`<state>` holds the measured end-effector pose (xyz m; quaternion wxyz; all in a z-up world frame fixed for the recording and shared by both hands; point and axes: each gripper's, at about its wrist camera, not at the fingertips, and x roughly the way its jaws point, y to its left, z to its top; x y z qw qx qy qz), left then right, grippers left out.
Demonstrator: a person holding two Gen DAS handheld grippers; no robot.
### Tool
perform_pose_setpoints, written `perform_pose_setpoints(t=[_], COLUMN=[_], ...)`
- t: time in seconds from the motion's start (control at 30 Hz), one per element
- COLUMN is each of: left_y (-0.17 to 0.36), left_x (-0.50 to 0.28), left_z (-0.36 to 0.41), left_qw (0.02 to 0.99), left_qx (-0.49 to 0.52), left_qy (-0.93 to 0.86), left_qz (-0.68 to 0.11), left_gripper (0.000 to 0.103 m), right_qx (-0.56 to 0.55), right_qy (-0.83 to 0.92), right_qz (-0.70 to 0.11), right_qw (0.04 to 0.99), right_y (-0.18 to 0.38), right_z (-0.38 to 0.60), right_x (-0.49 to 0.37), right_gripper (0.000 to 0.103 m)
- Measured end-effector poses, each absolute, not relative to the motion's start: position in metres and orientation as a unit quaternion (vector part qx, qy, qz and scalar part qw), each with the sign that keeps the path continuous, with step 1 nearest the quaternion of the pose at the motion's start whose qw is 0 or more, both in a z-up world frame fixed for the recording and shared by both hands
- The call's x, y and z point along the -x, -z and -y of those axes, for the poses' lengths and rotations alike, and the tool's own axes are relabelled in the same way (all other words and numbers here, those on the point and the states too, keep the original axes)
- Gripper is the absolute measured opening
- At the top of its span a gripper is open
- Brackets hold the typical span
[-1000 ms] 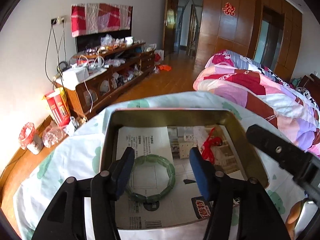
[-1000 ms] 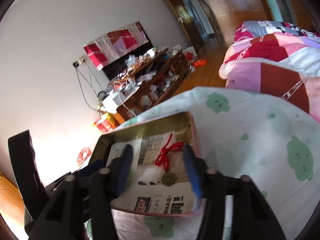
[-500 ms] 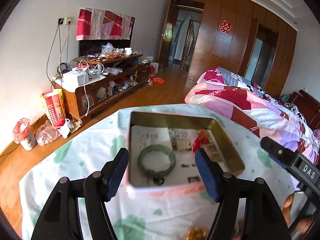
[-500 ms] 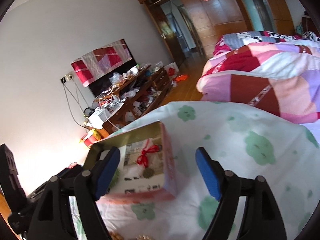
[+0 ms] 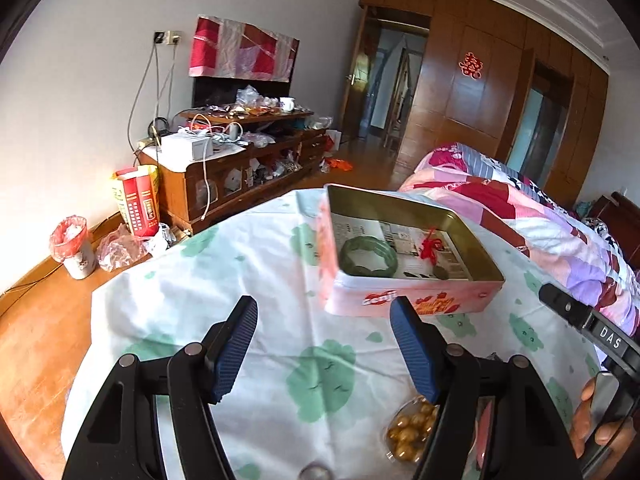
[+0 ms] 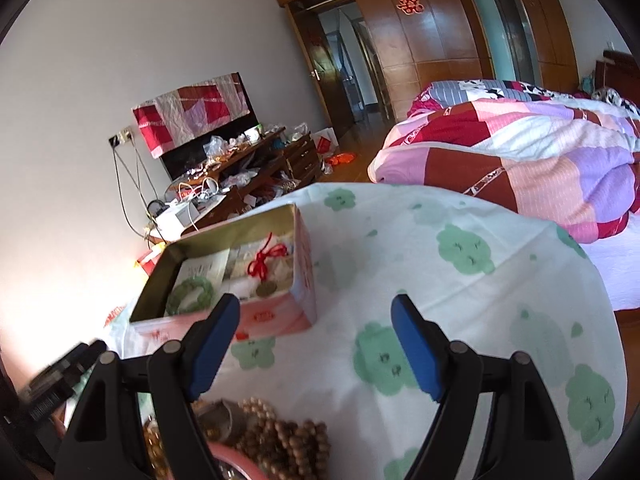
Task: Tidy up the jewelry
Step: 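Open both tools and lift them out of the pink tin, then close the left tool on the silver ring on the cloth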
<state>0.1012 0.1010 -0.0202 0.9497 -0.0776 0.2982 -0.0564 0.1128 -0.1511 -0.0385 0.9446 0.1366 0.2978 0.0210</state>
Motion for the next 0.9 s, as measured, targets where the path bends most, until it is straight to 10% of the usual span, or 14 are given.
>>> perform_pose_setpoints(t=[0.57,0.7,0.9], left_y=[0.038,0.051,0.066], left_x=[-0.042,-0.045,-0.04], left_z=[-0.101,-0.099,-0.087], left_qw=[0.927,0.914,0.904], left_qx=[-0.035,-0.032,-0.078], left_qy=[0.12,0.131,0.141], left_qz=[-0.353,-0.384,-0.395], left_gripper=[0.068,0.042,0.041], right_qx=[-0.109,-0.101,-0.09], right_qy=[-0.042,-0.049,-0.058], right_qz=[-0.286,-0.298,-0.293], right_qw=[0.951,0.948,0.95], right_y=[0.029,0.033,0.029], right_z=[0.135,0.128,0.122], right_x=[-0.079,-0.076,-0.065], right_gripper=[0.081,0.08,0.081])
